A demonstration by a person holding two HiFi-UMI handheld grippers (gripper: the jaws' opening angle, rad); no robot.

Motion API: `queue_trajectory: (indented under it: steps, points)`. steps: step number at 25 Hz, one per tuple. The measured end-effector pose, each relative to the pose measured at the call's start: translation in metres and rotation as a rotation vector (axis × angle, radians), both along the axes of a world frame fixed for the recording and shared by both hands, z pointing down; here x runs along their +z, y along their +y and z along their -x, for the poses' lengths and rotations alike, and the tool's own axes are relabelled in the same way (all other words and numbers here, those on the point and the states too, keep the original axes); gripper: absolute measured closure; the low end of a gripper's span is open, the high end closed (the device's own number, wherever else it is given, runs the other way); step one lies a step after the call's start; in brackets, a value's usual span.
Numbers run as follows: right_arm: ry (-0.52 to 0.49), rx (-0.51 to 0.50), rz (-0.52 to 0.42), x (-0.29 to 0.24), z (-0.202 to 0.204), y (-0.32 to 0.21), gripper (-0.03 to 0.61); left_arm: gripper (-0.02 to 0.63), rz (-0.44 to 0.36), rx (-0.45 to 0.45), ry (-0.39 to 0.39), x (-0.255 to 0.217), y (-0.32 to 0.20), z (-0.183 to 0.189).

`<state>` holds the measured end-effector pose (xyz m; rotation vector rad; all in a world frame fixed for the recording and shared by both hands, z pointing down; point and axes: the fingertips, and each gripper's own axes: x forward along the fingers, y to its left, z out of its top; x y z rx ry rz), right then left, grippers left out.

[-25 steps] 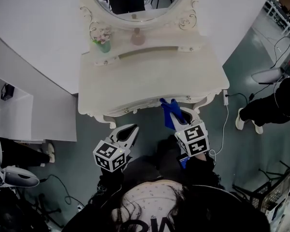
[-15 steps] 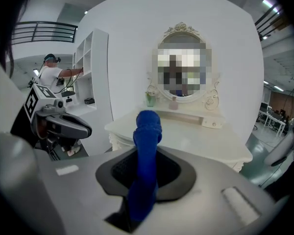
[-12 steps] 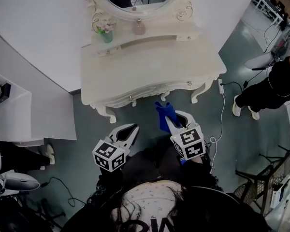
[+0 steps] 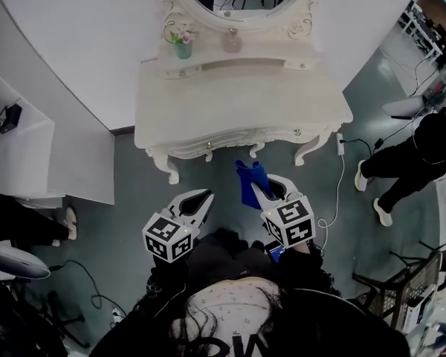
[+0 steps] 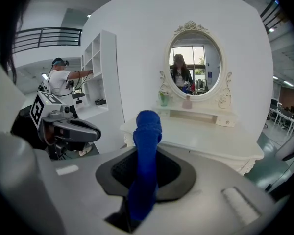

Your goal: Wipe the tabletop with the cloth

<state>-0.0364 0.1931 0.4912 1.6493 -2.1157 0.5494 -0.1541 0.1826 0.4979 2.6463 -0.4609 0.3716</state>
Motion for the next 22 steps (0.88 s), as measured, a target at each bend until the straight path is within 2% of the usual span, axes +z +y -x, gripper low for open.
queue_trajectory:
  steps: [8,22]
  points:
    - [0.004,-0.040,0.022,0.001,0.004,0.020,0.503,0.611,-0.006,0.002,0.007,-0.003,0.017,-0.007]
    - [-0.016,-0.047,0.010,-0.005,-0.010,0.046,0.503,0.611,-0.026,0.006,-0.009,-0.013,0.044,-0.026]
